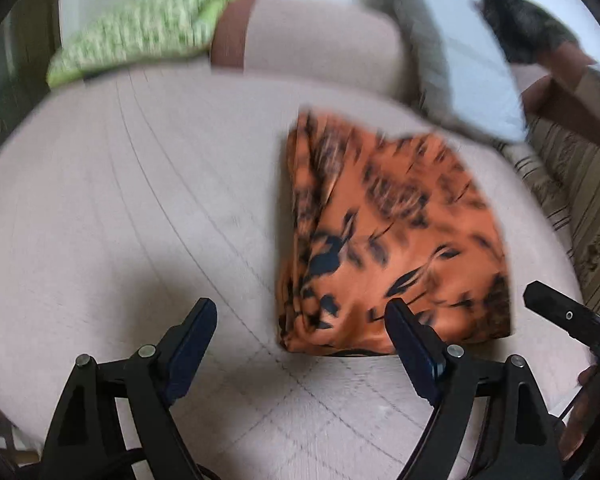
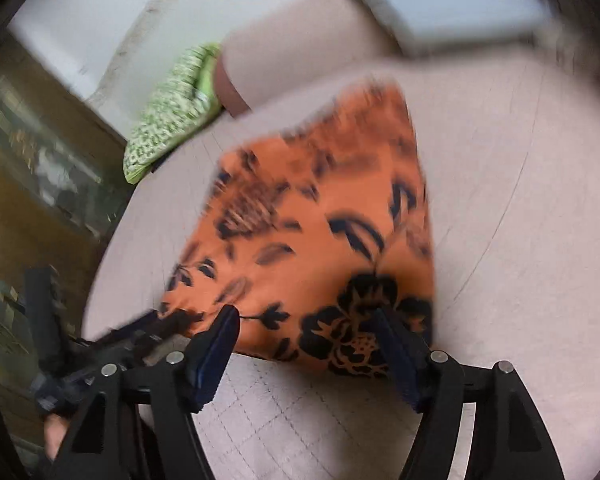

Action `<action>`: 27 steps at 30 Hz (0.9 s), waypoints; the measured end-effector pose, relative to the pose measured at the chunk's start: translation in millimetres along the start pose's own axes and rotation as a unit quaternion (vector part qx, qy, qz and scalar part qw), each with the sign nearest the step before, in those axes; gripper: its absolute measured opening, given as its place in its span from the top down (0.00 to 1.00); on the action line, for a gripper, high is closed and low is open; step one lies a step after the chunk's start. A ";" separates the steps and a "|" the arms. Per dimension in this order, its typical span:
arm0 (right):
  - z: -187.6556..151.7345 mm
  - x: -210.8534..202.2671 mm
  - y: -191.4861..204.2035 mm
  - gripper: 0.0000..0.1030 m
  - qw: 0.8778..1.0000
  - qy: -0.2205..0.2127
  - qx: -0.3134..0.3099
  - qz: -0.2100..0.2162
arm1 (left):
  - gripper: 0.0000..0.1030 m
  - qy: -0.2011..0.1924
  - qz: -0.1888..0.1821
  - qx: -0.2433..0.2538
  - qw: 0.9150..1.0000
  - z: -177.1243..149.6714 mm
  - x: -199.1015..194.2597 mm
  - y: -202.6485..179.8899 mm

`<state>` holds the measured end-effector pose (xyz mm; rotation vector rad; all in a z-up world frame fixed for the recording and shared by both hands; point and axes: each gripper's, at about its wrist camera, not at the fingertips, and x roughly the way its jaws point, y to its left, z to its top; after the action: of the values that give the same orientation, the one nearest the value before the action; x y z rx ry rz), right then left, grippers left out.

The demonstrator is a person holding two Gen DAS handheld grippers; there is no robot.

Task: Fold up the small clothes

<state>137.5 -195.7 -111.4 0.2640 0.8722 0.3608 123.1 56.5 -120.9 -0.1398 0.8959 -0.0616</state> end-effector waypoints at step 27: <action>-94.1 -98.5 69.1 0.00 0.975 -0.029 -0.101 -0.196 | 0.07 -0.058 0.043 0.052 0.996 -59.1 -113.5 -47.1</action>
<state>-8.0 -166.1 -75.6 -0.0880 0.8022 0.0722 6.3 17.1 -62.6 -0.0070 0.7802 -0.0200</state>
